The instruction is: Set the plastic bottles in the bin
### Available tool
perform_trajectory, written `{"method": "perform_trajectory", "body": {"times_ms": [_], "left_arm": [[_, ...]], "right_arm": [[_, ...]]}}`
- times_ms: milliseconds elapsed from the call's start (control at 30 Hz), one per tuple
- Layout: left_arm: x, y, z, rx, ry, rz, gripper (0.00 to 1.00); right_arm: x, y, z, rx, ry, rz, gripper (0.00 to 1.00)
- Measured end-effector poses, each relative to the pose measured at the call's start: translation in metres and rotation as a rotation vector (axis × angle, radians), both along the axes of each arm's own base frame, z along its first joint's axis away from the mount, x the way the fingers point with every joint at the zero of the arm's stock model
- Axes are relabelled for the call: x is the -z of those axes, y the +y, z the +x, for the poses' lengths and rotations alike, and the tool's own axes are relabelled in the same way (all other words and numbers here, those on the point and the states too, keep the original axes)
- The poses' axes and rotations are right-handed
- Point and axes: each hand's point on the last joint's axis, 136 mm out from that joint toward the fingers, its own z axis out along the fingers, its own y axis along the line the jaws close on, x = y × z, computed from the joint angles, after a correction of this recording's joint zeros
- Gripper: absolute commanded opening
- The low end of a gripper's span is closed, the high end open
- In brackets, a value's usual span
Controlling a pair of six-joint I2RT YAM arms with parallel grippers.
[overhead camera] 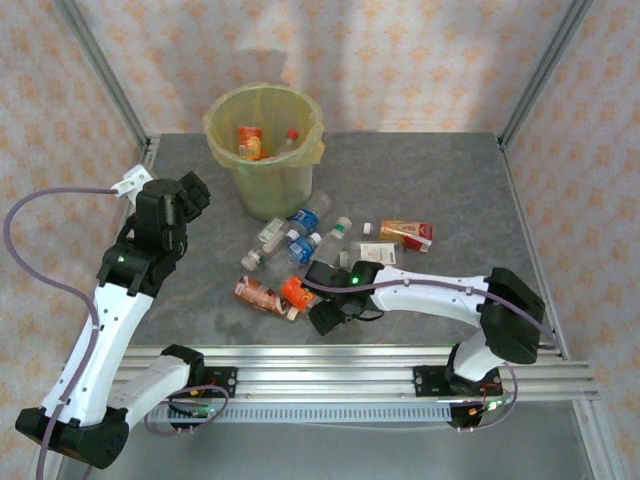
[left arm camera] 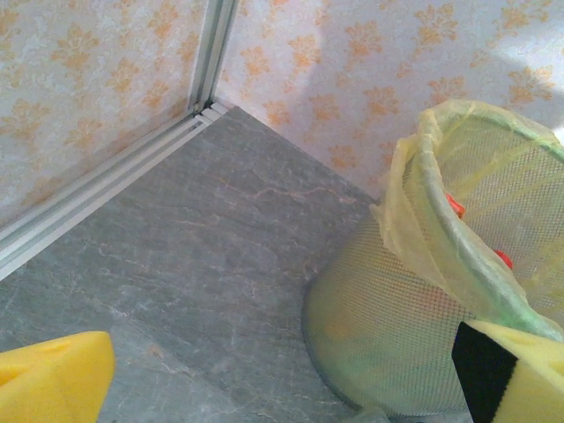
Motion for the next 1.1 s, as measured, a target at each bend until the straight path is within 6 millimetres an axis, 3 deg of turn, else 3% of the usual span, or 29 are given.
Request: {"method": "perform_trajectory", "body": {"times_ms": [467,733,1100], "left_arm": [[0.007,0.002,0.005,-0.016,0.028,0.016,1.00],[0.009,0.002,0.007,-0.018,0.038,0.020,1.00],[0.015,0.002,0.011,-0.021,0.060,0.034,1.00]], "right_arm": [[0.028,0.020,0.009,-0.076,0.003,-0.040,0.79],[0.042,0.022,0.008,-0.095,0.024,-0.063,0.78],[0.055,0.026,0.008,-0.122,0.036,-0.087,0.69]]}}
